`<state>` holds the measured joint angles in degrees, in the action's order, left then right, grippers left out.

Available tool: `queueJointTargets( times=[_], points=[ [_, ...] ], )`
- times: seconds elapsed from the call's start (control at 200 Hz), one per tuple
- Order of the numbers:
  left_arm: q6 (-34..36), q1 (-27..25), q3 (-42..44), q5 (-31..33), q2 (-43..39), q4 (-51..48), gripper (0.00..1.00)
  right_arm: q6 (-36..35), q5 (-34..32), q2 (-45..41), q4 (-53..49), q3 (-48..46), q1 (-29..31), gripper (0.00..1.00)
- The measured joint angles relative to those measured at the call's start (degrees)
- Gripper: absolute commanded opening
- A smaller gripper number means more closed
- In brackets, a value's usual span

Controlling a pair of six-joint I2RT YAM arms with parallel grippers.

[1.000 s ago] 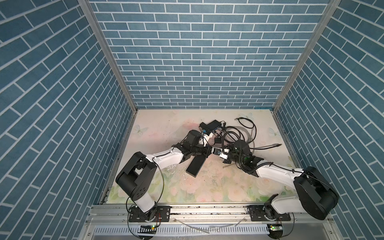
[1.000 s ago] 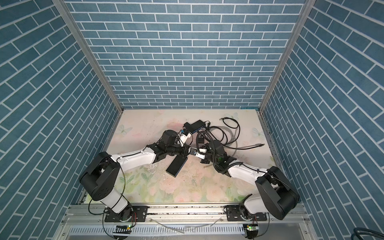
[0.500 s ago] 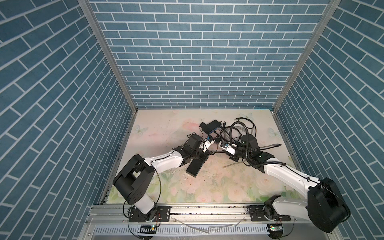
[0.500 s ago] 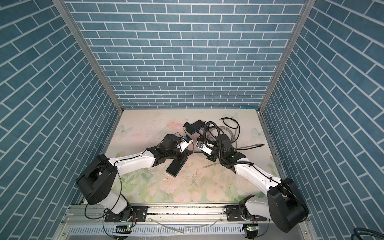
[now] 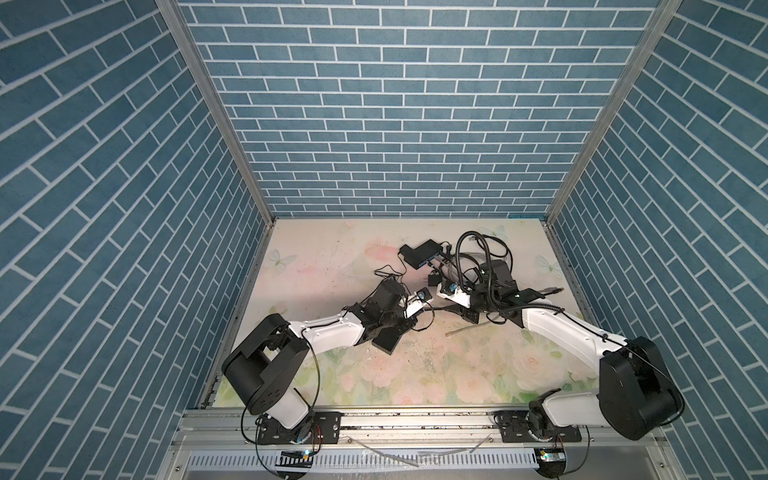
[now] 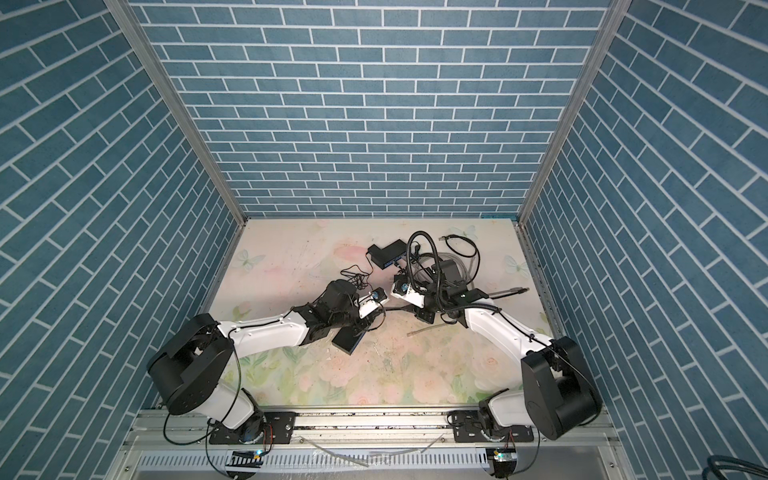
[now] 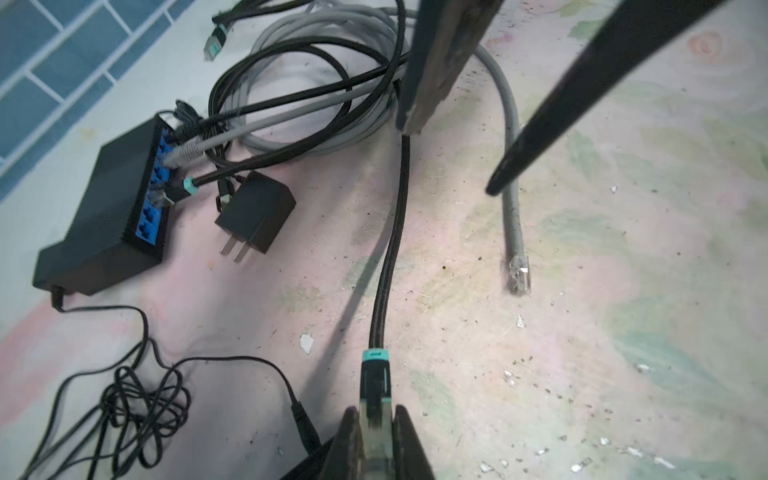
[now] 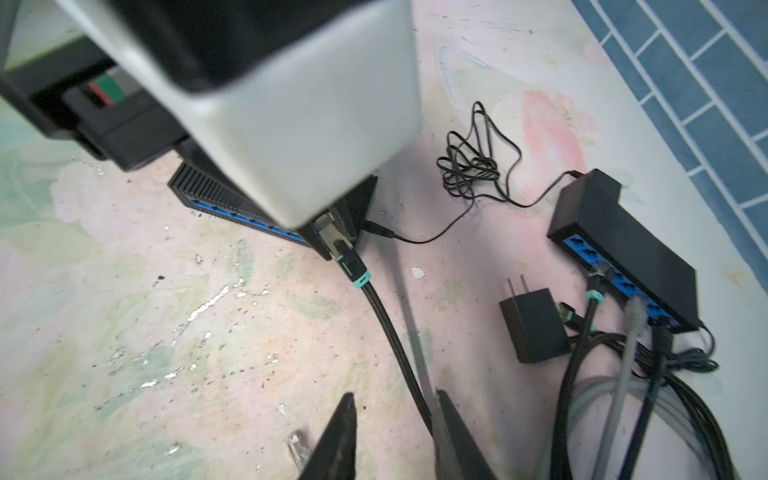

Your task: Insert the plug into the switch port

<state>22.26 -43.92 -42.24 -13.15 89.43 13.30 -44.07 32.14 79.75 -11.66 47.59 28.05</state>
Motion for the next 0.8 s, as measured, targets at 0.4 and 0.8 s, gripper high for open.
queueJointTargets(
  times=[0.4, 0.8],
  points=[
    [12.35, -0.33, 10.32, -3.21, -1.11, 17.92, 0.0, -7.3, 10.38, 7.52, -2.49, 3.69, -0.74, 0.33],
    [15.91, -0.35, 11.56, -6.58, -3.56, 22.6, 0.0, -10.95, 13.35, 10.97, -2.23, 5.51, -0.72, 0.35]
  ],
)
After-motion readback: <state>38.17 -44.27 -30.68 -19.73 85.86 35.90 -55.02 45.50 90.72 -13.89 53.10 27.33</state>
